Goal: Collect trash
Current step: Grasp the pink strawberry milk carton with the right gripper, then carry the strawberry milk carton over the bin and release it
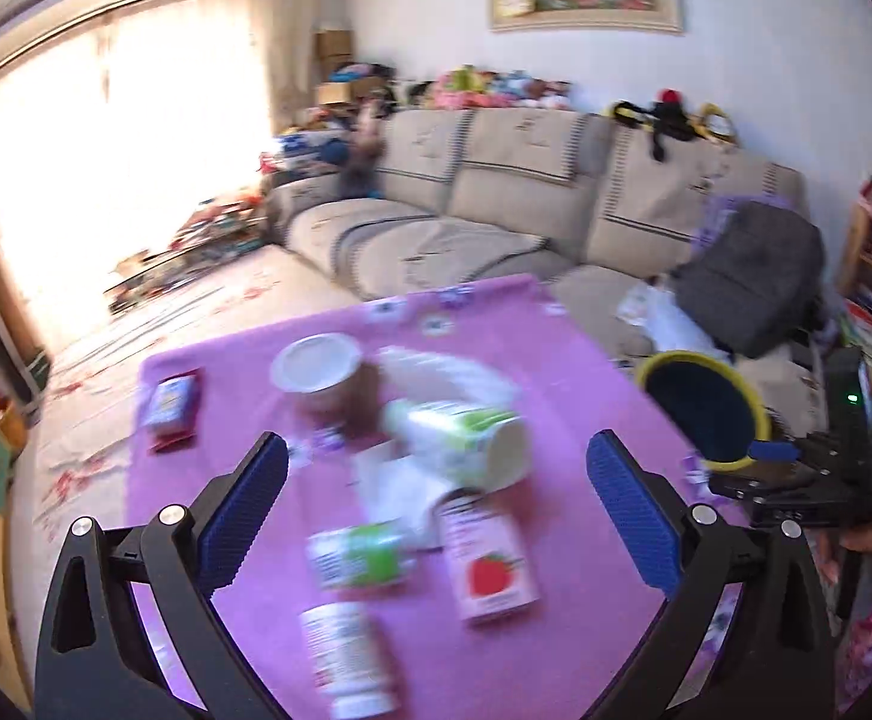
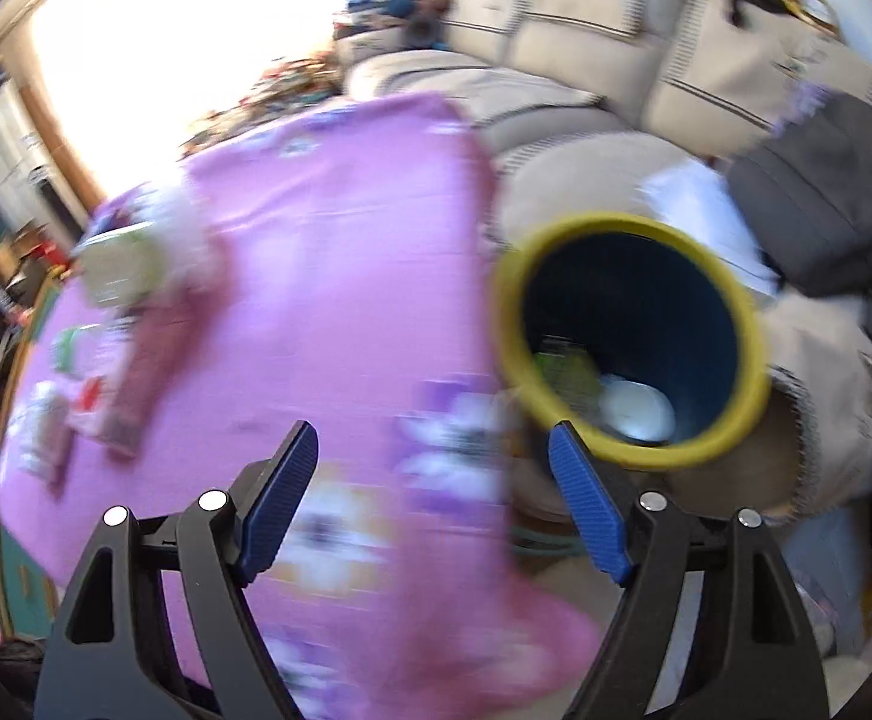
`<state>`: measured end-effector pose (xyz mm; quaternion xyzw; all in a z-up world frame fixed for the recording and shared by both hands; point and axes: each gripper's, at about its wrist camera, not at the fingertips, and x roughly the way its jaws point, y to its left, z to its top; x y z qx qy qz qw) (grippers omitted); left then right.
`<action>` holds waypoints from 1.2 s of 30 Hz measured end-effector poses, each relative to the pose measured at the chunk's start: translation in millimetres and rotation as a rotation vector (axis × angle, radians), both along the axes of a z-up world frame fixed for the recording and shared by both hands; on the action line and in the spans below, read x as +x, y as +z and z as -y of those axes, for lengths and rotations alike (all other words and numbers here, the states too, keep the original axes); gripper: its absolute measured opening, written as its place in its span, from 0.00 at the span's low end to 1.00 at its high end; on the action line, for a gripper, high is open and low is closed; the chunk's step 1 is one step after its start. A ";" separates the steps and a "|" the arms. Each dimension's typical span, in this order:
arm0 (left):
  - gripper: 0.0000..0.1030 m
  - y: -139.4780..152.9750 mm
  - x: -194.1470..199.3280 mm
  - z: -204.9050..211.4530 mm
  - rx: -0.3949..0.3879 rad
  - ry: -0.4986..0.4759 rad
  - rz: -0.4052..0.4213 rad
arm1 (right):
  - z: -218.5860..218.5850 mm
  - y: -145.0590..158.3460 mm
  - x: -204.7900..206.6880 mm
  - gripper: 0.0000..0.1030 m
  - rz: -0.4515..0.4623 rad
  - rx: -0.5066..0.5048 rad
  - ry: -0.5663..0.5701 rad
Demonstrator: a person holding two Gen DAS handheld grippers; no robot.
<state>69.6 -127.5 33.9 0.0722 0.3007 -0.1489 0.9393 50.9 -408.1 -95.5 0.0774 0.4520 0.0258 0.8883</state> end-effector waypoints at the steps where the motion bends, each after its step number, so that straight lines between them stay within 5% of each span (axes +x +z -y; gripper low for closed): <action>1: 0.95 -1.3 -1.2 -17.5 -0.002 0.031 0.002 | -12.9 2.1 2.2 0.73 0.010 0.010 0.017; 10: 0.95 -14.4 -7.4 -113.8 -0.068 0.140 -0.004 | -151.9 0.5 8.1 0.73 0.091 0.061 0.143; 14: 0.95 -19.6 -9.7 -121.1 -0.071 0.146 0.001 | -186.2 -13.7 18.7 0.73 0.072 -0.016 0.131; 25: 0.95 -46.5 -1.4 -116.6 -0.096 0.129 -0.075 | -197.0 -45.4 46.8 0.55 0.008 -0.076 0.058; 36: 0.95 -52.8 4.5 -105.3 -0.085 0.109 -0.089 | -167.2 -25.1 8.3 0.46 -0.033 0.007 0.143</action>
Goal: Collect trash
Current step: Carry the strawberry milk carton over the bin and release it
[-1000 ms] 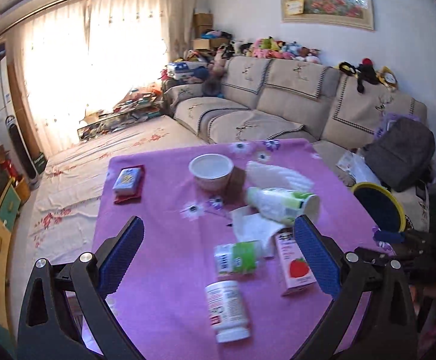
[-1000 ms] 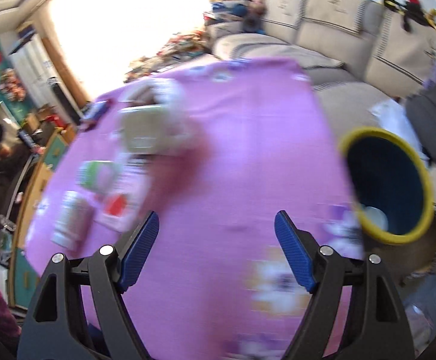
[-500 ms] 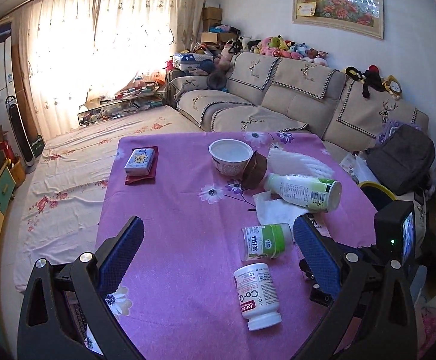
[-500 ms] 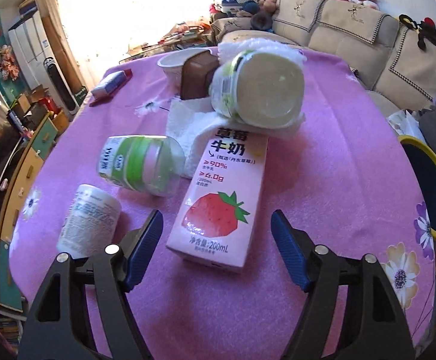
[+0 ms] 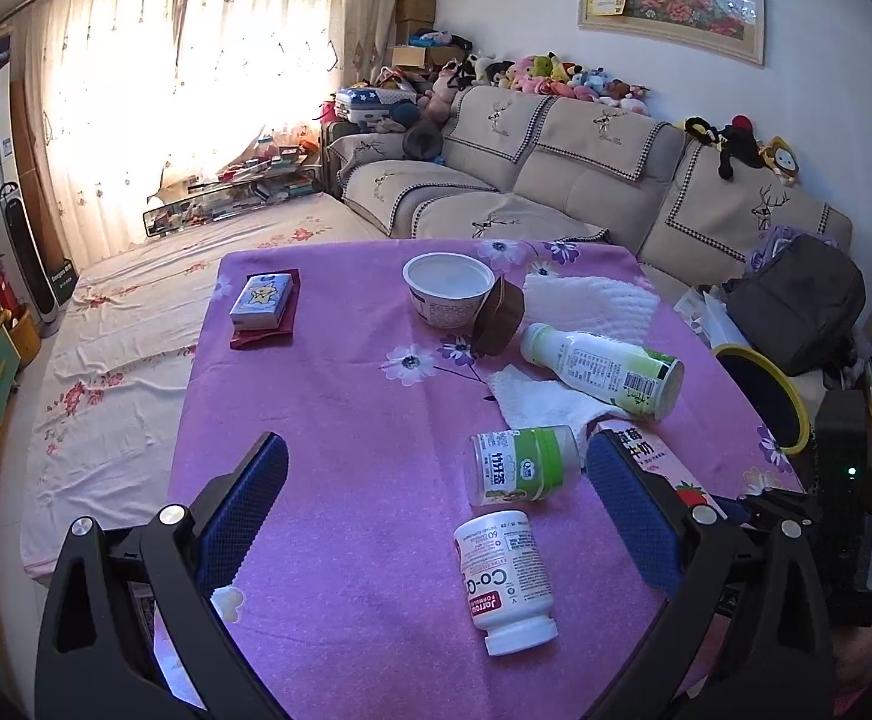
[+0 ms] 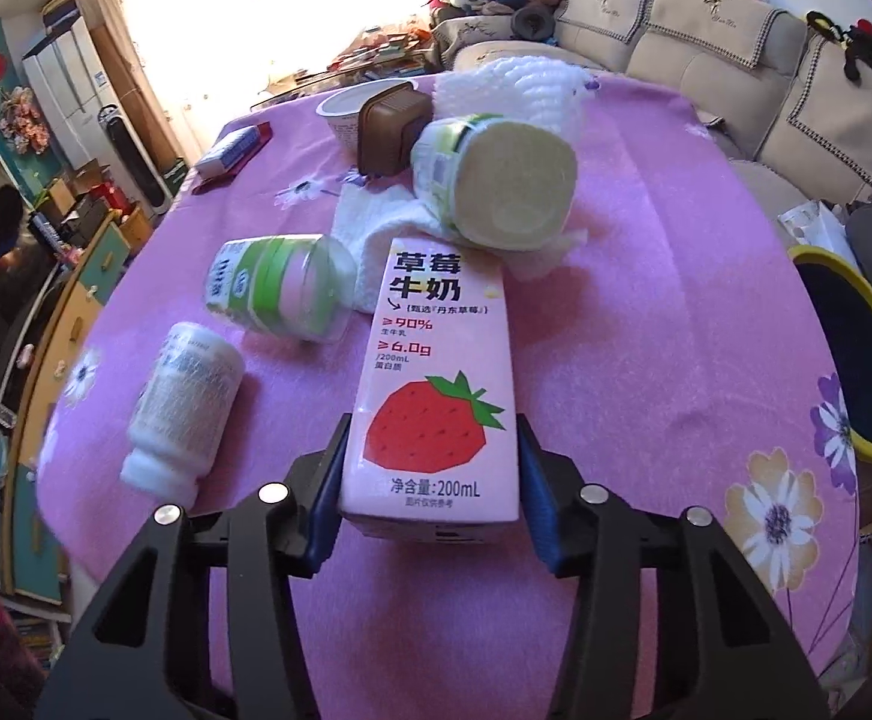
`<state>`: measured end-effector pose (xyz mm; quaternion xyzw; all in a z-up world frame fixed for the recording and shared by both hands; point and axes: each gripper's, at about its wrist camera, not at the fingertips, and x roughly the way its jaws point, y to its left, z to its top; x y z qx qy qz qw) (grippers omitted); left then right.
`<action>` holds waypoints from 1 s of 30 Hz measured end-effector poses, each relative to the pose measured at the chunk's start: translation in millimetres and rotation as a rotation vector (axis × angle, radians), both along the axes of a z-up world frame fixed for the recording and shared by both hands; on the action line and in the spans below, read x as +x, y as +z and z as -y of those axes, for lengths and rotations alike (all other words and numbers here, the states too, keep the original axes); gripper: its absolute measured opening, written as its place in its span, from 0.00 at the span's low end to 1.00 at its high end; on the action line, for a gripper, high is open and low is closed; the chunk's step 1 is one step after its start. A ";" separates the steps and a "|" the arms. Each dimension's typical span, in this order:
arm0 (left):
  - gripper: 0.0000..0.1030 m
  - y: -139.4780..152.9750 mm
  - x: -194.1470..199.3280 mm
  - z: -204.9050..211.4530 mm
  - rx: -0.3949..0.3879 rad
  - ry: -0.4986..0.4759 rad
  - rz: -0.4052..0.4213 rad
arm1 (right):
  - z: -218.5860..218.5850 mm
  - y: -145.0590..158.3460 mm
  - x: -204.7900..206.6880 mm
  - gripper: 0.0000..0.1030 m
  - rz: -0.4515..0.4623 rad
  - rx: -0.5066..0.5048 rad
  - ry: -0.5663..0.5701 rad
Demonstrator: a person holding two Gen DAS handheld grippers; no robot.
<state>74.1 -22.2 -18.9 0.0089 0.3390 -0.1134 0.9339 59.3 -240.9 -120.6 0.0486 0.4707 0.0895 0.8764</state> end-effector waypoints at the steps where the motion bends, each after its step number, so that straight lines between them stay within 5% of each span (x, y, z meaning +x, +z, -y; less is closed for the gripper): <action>1: 0.95 0.8 0.2 2.0 0.003 -0.003 0.000 | 4.0 2.4 -4.8 0.46 -0.009 0.018 0.012; 11: 0.95 0.7 -2.0 19.5 0.025 -0.031 0.003 | 37.2 38.5 -39.7 0.46 0.038 0.076 0.037; 18: 0.95 -5.6 -4.0 27.3 0.041 -0.049 -0.011 | 132.4 75.9 -36.7 0.46 0.130 -0.015 -0.208; 22: 0.95 -11.7 -3.1 33.8 0.053 -0.057 -0.030 | 209.2 60.3 -5.8 0.46 0.042 -0.096 -0.373; 30: 0.95 -23.2 1.3 47.0 0.070 -0.050 -0.070 | 308.0 -9.8 53.6 0.46 -0.156 -0.100 -0.512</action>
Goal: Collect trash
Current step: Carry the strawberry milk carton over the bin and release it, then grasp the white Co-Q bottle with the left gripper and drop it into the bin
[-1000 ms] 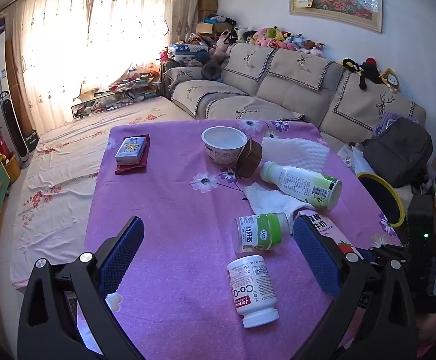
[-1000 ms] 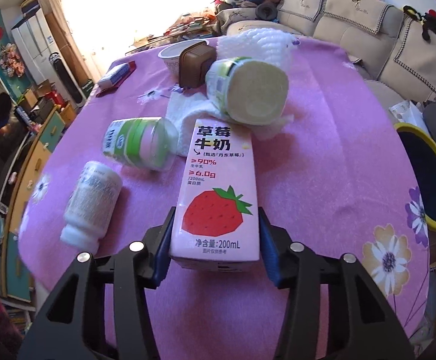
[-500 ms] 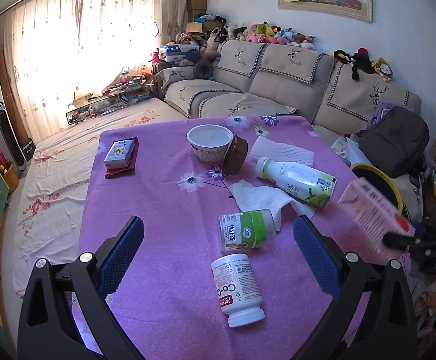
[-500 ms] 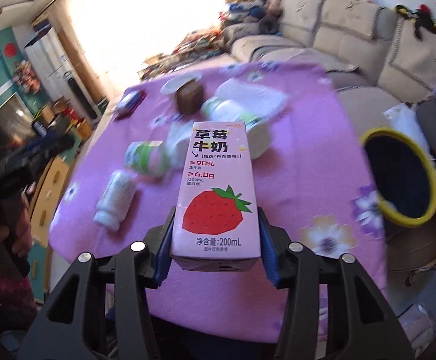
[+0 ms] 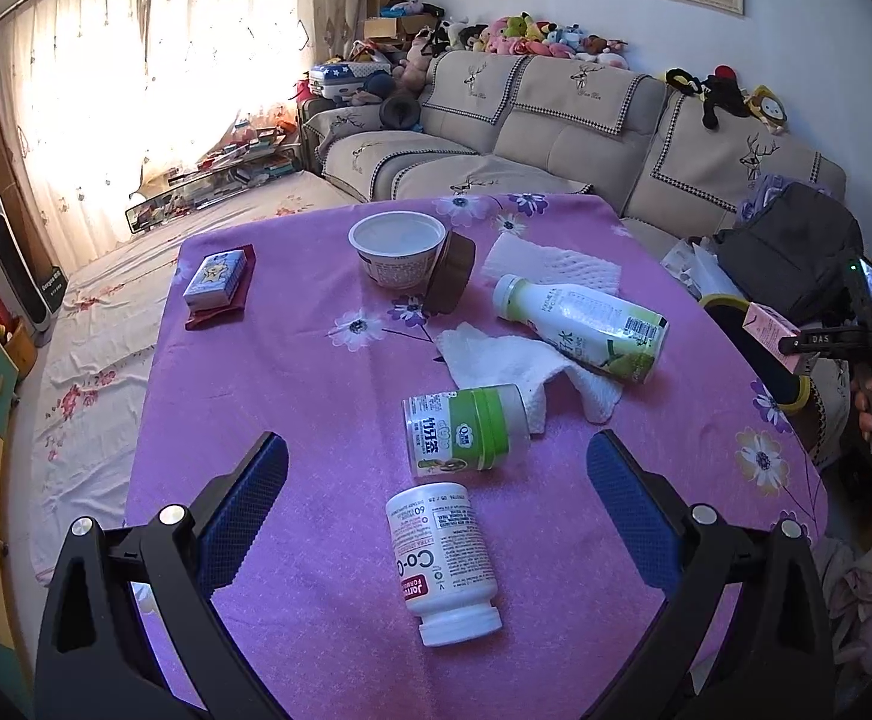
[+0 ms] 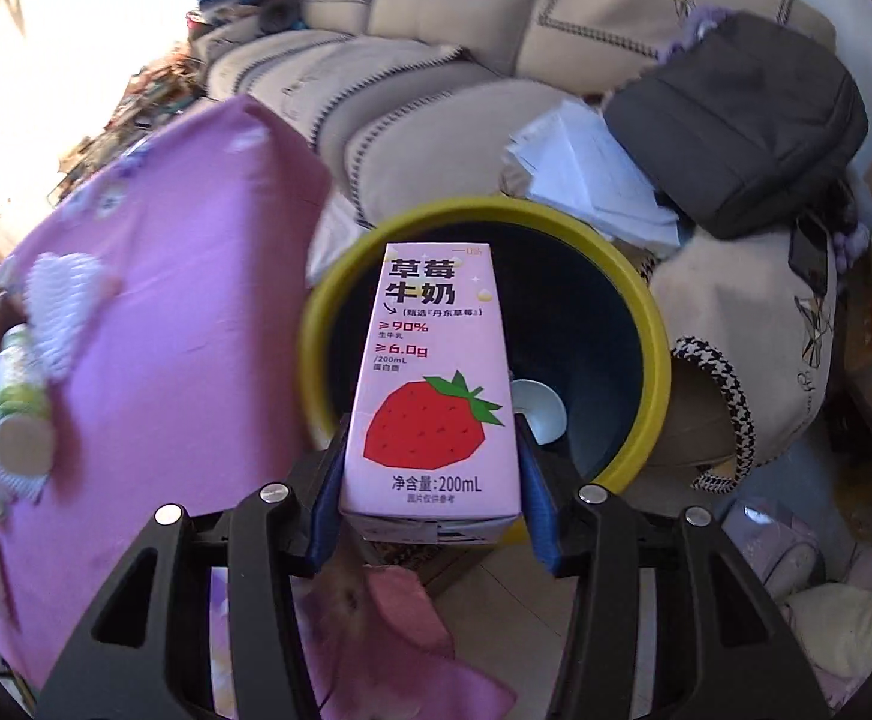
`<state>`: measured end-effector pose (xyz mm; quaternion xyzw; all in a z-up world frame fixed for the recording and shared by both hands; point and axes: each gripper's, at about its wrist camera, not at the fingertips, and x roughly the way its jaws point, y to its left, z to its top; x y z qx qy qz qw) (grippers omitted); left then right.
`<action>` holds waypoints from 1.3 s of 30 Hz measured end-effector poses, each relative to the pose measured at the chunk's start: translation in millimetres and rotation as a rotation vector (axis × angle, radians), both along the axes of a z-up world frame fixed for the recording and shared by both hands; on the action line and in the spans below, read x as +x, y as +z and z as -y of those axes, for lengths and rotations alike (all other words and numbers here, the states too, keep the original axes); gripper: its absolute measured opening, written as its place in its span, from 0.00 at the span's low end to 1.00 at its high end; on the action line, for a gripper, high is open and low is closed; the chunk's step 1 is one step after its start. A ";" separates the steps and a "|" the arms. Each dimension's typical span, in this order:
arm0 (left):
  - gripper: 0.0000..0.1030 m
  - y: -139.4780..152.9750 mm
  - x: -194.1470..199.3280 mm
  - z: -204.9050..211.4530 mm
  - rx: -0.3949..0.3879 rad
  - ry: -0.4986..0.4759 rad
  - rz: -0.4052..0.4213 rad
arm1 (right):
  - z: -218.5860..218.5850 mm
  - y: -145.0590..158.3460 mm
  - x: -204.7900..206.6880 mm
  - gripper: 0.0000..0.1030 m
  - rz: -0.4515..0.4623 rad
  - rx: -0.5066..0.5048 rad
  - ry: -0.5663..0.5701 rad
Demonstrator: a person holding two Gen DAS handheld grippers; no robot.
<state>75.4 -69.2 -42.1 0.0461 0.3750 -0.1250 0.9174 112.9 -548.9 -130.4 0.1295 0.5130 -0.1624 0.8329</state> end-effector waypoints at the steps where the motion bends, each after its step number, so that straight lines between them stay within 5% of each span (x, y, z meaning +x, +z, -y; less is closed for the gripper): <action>1: 0.95 -1.1 0.7 1.9 0.004 -0.001 -0.005 | 7.5 -8.8 6.1 0.46 -0.013 0.004 -0.013; 5: 0.95 -6.5 3.2 10.4 0.022 -0.010 -0.023 | 27.1 -31.8 22.7 0.47 -0.039 0.016 -0.046; 8: 0.95 -8.3 4.2 15.4 0.031 -0.019 -0.029 | 34.5 -37.6 25.0 0.59 -0.044 0.001 -0.072; 24: 0.95 -49.0 11.3 15.6 0.062 0.001 -0.136 | -36.0 21.6 -26.4 0.66 0.125 -0.031 0.054; 34: 0.95 -80.2 27.9 -2.1 0.068 0.089 -0.226 | -64.3 23.4 -18.4 0.66 0.119 -0.041 0.123; 39: 0.86 -83.9 30.8 -2.7 0.071 0.091 -0.241 | -68.9 18.7 -15.6 0.66 0.105 -0.040 0.136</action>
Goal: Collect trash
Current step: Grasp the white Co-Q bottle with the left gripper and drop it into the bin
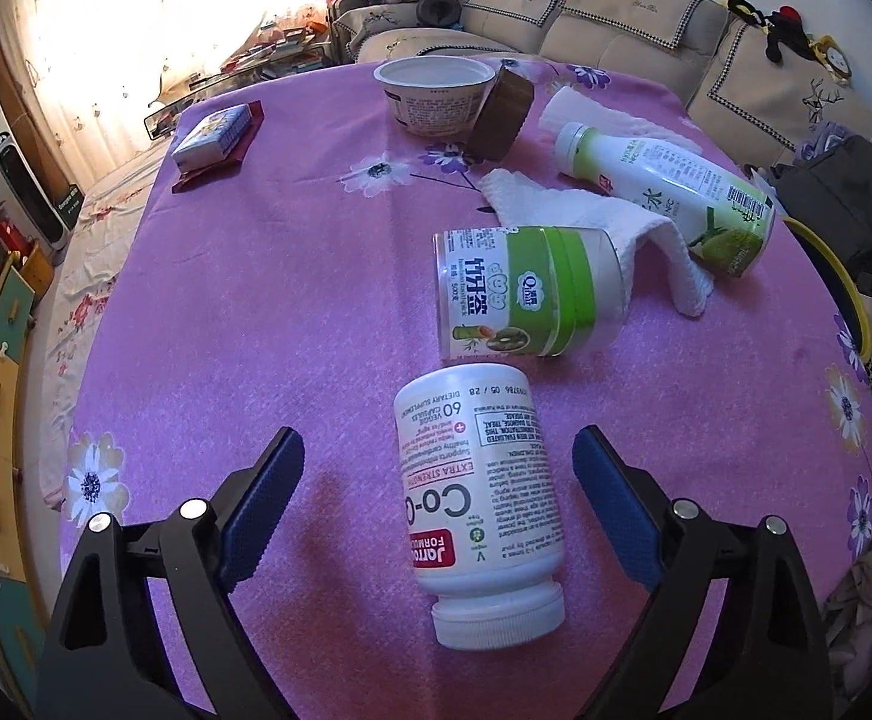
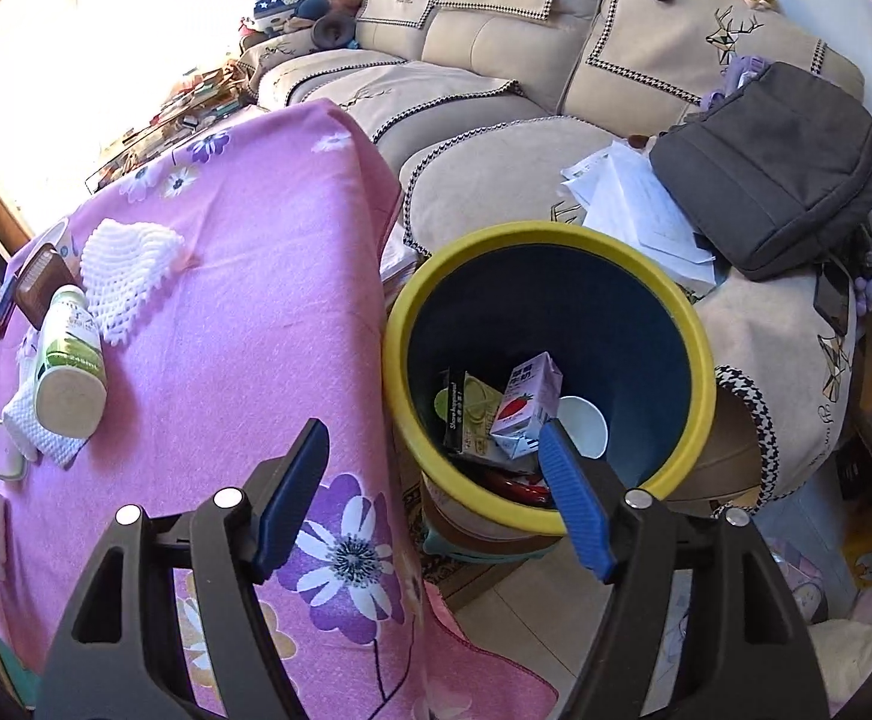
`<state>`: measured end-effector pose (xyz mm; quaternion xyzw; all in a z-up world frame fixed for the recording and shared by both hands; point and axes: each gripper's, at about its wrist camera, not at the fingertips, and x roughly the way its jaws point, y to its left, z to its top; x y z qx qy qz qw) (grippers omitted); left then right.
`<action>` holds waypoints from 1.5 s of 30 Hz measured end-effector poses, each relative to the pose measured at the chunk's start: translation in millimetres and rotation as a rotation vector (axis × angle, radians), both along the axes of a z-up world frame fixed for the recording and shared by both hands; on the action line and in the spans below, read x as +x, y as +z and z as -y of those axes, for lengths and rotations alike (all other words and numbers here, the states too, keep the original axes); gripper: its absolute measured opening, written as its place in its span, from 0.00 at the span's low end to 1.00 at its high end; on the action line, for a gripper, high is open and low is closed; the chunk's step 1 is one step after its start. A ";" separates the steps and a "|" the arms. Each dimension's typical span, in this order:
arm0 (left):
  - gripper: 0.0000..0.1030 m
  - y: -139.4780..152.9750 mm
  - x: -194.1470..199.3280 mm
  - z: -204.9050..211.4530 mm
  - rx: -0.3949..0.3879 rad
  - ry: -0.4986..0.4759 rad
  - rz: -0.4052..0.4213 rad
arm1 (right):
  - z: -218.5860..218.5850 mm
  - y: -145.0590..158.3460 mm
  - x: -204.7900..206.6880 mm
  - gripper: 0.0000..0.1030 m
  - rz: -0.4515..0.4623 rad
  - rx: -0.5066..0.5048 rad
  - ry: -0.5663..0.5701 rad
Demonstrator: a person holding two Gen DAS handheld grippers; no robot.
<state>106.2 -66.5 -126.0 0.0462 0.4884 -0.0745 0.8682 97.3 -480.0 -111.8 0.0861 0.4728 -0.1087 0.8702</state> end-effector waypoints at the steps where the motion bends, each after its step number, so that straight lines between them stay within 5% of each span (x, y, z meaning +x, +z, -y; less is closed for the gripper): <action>1: 0.86 -0.6 -0.2 1.0 0.003 -0.001 -0.003 | -0.8 -0.6 0.3 0.66 -0.003 0.000 0.003; 10: 0.70 -5.8 -0.2 7.1 0.012 -0.017 -0.031 | -4.3 -3.8 0.8 0.66 -0.007 0.001 0.019; 15: 0.47 -13.0 1.4 9.5 -0.003 -0.037 -0.062 | -4.3 -4.6 0.6 0.66 -0.006 0.005 0.022; 28: 0.46 23.9 -27.2 32.4 -0.037 -0.147 -0.007 | -1.5 5.9 -9.2 0.66 0.030 -0.012 0.018; 34: 0.46 52.3 -21.9 101.3 -0.077 -0.332 0.043 | 18.5 19.5 -31.4 0.66 0.072 -0.033 -0.028; 45: 0.47 74.4 13.2 299.2 -0.114 -0.675 0.099 | 83.9 26.1 -80.7 0.67 0.102 -0.035 -0.155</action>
